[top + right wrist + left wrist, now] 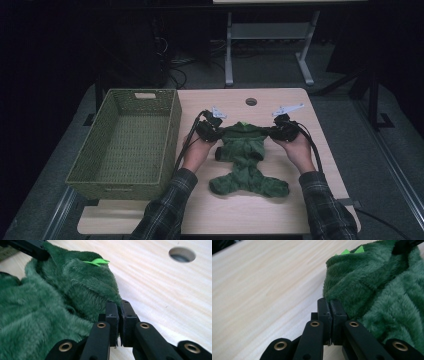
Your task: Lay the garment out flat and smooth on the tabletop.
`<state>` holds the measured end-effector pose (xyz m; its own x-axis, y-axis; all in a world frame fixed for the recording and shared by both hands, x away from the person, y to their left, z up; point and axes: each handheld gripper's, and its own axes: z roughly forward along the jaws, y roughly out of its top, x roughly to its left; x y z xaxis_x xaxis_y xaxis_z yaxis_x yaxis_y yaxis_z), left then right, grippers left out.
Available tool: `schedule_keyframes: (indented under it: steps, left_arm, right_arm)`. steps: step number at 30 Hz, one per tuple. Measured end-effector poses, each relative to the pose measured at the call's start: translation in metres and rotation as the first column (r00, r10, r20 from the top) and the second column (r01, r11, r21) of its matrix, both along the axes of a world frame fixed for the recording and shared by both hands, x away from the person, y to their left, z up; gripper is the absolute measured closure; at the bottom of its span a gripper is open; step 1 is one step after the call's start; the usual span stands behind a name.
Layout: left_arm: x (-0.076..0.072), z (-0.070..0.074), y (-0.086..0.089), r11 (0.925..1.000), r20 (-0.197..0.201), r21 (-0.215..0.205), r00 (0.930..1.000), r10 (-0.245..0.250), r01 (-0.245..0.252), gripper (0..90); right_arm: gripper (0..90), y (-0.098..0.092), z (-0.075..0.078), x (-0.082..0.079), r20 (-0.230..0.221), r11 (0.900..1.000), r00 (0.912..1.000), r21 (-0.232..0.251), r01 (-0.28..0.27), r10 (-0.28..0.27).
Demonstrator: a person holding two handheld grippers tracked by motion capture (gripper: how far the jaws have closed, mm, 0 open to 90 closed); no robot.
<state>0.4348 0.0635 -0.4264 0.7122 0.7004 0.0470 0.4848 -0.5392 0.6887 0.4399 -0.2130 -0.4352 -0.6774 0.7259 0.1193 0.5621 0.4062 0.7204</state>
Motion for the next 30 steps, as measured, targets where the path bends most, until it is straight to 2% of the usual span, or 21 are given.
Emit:
schedule_keyframes:
  steps: [2, 4, 6, 12, 15, 17, 18, 19, 21, 23, 24, 26, 28, 29, 30]
  left_arm:
    - [0.001, -0.008, 0.001, 1.0, -0.009, 0.005, 0.9999, 0.005, -0.005, 88.2]
    - [0.003, -0.016, 0.001, 0.9998, -0.025, 0.02, 0.9997, 0.005, -0.004, 88.2]
    - [0.003, -0.022, 0.001, 0.9996, -0.03, 0.028, 0.9996, 0.004, -0.003, 88.2]
    - [0.003, -0.034, -0.004, 0.998, -0.045, 0.062, 0.9989, -0.011, 0.014, 87.5]
    - [0.003, -0.036, -0.004, 0.9987, -0.046, 0.049, 0.9989, -0.01, 0.013, 84.2]
    - [0.004, -0.033, -0.002, 0.9991, -0.051, 0.043, 0.9987, -0.003, 0.005, 74.0]
    - [0.004, -0.03, 0.0, 0.9991, -0.04, 0.042, 0.9992, -0.003, 0.005, 71.5]
    - [0.004, -0.026, 0.001, 0.9997, -0.039, 0.025, 0.9992, -0.002, 0.003, 71.5]
    - [0.004, -0.017, 0.006, 1.0, -0.036, -0.009, 0.9993, 0.003, -0.004, 65.1]
    - [0.002, -0.007, 0.008, 0.9989, -0.036, -0.046, 0.9994, 0.004, -0.006, 61.0]
    - [0.001, -0.002, 0.008, 0.9989, -0.03, -0.046, 0.9995, 0.0, -0.001, 55.2]
    - [-0.002, 0.007, 0.009, 0.9982, -0.017, -0.06, 0.9998, -0.009, 0.008, 53.2]
    - [-0.007, 0.014, 0.009, 0.9974, -0.015, -0.07, 0.9997, -0.017, 0.016, 48.1]
    - [-0.009, 0.017, 0.009, 0.9968, -0.016, -0.076, 0.9995, -0.027, 0.026, 42.5]
    - [-0.013, 0.019, 0.009, 0.9968, -0.019, -0.069, 0.999, -0.042, 0.04, 42.5]
  right_arm:
    - [86.0, 0.001, -0.01, 0.0, -0.022, 1.0, 0.9998, -0.007, 0.0, 0.0]
    - [85.8, 0.001, -0.014, 0.0, -0.027, 1.0, 0.9996, -0.008, -0.001, 0.001]
    - [85.8, 0.002, -0.025, 0.002, -0.041, 0.999, 0.9991, -0.04, -0.011, 0.009]
    - [85.8, 0.003, -0.033, 0.004, -0.056, 0.998, 0.9984, -0.067, -0.007, 0.003]
    - [82.9, 0.002, -0.034, 0.005, -0.064, 0.999, 0.998, -0.054, 0.0, -0.004]
    - [71.8, 0.003, -0.032, 0.005, -0.07, 0.998, 0.9975, -0.06, 0.003, -0.008]
    - [67.8, 0.002, -0.03, 0.004, -0.064, 0.998, 0.9979, -0.06, 0.008, -0.012]
    - [67.8, 0.002, -0.03, 0.004, -0.064, 0.998, 0.9979, -0.06, 0.008, -0.012]
    - [61.2, -0.001, -0.022, 0.003, -0.054, 0.999, 0.9983, -0.025, 0.021, -0.023]
    - [58.0, -0.004, -0.014, 0.001, -0.042, 0.999, 0.9987, 0.015, 0.031, -0.03]
    - [55.7, -0.006, -0.006, -0.001, -0.02, 0.999, 0.9992, 0.025, 0.035, -0.035]
    - [54.7, -0.008, -0.002, -0.002, -0.017, 0.999, 0.9992, 0.028, 0.037, -0.037]
    - [54.2, -0.01, 0.004, -0.005, -0.008, 0.998, 0.9992, 0.039, 0.039, -0.039]
    - [52.8, -0.012, 0.008, -0.008, -0.016, 0.998, 0.9992, 0.041, 0.039, -0.038]
    - [52.8, -0.012, 0.008, -0.008, -0.016, 0.998, 0.9992, 0.041, 0.039, -0.038]
